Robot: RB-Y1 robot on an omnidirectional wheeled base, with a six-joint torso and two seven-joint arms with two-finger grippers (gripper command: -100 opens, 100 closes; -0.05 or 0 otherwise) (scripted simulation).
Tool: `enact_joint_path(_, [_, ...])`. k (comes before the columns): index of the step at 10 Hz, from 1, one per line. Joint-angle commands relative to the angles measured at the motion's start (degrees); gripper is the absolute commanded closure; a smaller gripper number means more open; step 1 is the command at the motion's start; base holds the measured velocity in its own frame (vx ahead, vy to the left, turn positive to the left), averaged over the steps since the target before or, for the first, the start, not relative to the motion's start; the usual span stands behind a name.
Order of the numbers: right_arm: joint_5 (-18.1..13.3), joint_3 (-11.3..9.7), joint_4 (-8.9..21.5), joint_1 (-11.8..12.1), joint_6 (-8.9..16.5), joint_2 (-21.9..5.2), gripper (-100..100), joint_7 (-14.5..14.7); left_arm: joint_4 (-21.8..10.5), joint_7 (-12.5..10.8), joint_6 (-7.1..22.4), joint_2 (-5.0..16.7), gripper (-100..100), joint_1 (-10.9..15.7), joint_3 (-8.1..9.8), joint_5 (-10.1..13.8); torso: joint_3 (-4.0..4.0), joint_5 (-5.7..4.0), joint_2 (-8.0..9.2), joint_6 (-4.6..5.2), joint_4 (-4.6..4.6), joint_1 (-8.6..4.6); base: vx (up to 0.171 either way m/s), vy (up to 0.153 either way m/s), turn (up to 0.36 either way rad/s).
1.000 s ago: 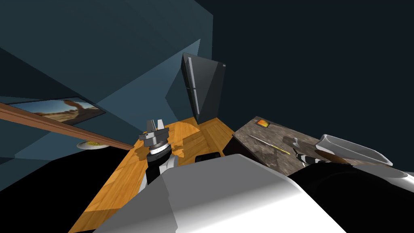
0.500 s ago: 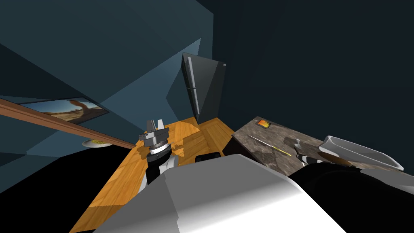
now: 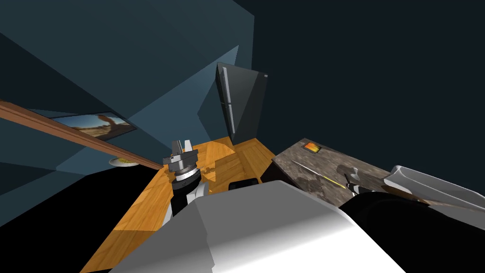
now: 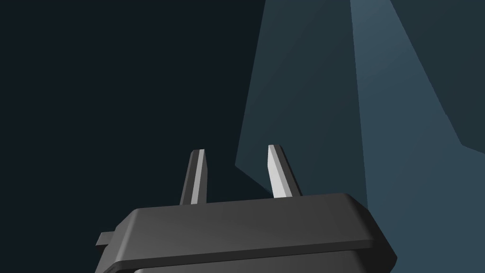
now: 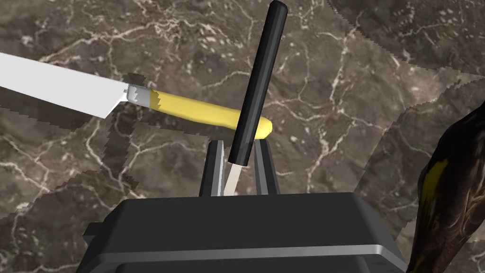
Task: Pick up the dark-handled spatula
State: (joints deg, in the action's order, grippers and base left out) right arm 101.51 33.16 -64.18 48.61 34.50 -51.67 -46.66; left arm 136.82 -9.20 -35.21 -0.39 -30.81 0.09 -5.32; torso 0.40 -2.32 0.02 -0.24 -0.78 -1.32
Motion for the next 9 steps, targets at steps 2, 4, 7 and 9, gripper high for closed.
enact_joint_path(2, [4.6, -0.2, -0.5, 0.8, -0.5, -0.1, 100, 0.0, 0.0, 0.0, 0.0, 0.0, 0, 0.0, 0.00, 0.0, 0.01, 0.01, 0.01, -0.04, -0.01, 0.10, -0.004, 0.006, -0.009])
enact_joint_path(4, [7.7, -3.1, -3.4, 3.7, -3.4, 0.3, 100, 2.7, 0.0, 0.0, 0.0, 0.0, 0, 0.0, 0.00, 0.0, -0.02, 0.02, -0.04, -0.08, -0.01, 0.15, -0.005, -0.037, 0.116])
enact_joint_path(7, [12.8, -4.7, -7.1, 8.2, -6.8, 0.3, 100, 4.3, 0.0, 0.0, 0.0, 0.0, 0, 0.0, 0.00, 0.0, -0.01, -0.04, -0.02, -0.06, 0.00, -0.13, -0.006, -0.052, 0.059])
enact_joint_path(9, [16.3, -4.7, -7.1, 8.2, -6.8, 0.3, 100, 4.3, 0.0, 0.0, 0.0, 0.0, 0, 0.0, 0.00, 0.0, 0.01, 0.01, 0.01, -0.05, -0.01, 0.12, -0.002, 0.012, -0.011])
